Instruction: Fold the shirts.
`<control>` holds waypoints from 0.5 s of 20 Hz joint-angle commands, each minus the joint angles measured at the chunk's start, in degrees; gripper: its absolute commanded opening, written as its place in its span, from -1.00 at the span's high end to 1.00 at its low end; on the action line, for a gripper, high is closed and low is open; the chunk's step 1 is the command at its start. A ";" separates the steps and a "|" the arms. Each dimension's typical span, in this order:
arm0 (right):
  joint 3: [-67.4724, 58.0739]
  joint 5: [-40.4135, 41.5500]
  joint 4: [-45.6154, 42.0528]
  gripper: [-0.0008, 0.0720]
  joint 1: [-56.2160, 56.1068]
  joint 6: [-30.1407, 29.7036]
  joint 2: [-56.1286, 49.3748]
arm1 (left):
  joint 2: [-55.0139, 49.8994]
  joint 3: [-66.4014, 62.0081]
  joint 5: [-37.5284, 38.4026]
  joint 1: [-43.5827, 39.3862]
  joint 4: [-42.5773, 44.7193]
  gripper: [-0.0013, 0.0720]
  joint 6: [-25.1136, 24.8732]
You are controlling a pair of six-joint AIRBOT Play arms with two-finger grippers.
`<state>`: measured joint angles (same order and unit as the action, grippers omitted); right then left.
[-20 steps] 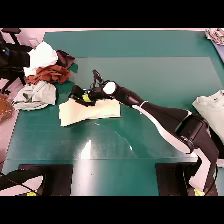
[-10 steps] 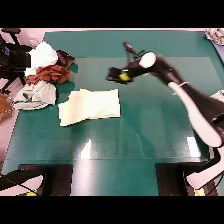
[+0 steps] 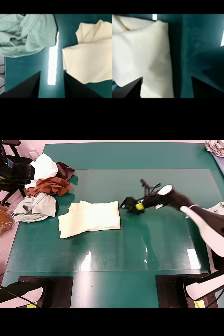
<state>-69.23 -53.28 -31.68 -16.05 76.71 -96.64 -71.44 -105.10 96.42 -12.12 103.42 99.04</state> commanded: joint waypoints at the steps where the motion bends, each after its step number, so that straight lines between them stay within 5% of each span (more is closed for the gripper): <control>1: 0.68 8.61 15.45 -0.90 -9.22 -7.13 -5.88 | 0.02 -0.07 0.20 0.02 -0.63 0.00 -0.07; 2: -2.16 9.64 19.15 -0.84 -12.57 -8.74 -7.87 | 0.02 -0.07 0.17 0.02 -0.63 0.00 -0.09; 3: -6.10 10.71 20.35 -0.16 -15.47 -8.83 -9.25 | 0.02 -0.07 0.07 0.02 -0.63 0.00 -0.09; 4: -10.10 11.47 18.95 0.92 -17.38 -8.81 -9.20 | 0.02 -0.07 0.02 0.02 -0.63 0.00 -0.09; 6: -17.14 9.90 12.96 0.90 -17.38 -4.74 -5.57 | 0.02 -0.07 0.31 0.02 -0.70 0.00 -0.07; 10: -30.10 -0.50 -26.73 0.90 -8.02 24.81 8.92 | 0.02 -0.07 0.52 0.02 -4.13 0.00 -0.07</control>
<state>-90.96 -47.88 -33.45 -28.25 82.59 -95.13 -71.46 -105.10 96.88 -12.12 101.60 99.00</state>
